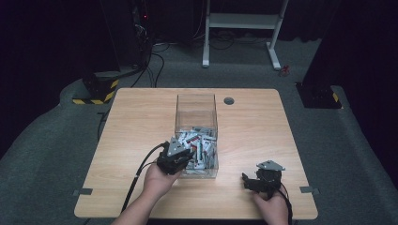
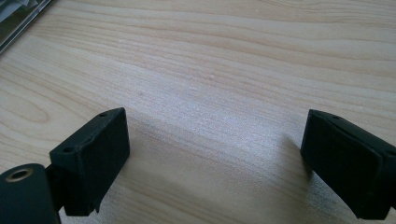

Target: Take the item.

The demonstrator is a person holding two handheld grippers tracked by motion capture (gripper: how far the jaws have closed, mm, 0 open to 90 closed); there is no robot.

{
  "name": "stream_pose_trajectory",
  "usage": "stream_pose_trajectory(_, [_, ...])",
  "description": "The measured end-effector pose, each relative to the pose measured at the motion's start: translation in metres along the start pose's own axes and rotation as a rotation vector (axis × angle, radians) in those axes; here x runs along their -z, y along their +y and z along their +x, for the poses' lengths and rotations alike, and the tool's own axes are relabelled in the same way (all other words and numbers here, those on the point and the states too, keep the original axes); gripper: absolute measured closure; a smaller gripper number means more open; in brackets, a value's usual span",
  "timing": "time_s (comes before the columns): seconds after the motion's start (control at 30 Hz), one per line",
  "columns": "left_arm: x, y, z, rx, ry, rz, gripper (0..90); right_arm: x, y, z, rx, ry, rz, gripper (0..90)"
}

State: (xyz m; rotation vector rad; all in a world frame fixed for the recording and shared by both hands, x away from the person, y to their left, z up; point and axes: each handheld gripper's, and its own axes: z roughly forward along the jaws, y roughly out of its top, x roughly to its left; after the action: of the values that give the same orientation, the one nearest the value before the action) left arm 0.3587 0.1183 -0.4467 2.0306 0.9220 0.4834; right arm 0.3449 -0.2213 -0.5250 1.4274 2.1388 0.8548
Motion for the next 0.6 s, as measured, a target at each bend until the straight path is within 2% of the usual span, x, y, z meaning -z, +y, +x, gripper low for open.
stream_pose_trajectory(0.1, [0.001, -0.001, 0.000, -0.011, -0.004, -0.004, 85.8, 0.000, 0.000, 0.000, -0.001, 0.000, 0.000, 7.8])
stream_pose_trajectory(0.17, [0.002, -0.001, 0.001, -0.005, -0.008, -0.011, 88.5, 0.000, 0.000, 0.000, 0.000, 0.000, 0.000, 7.8])
stream_pose_trajectory(0.6, [0.011, -0.001, 0.005, 0.016, 0.001, -0.072, 89.1, 0.000, 0.000, 0.000, 0.002, 0.000, -0.002, 7.8])
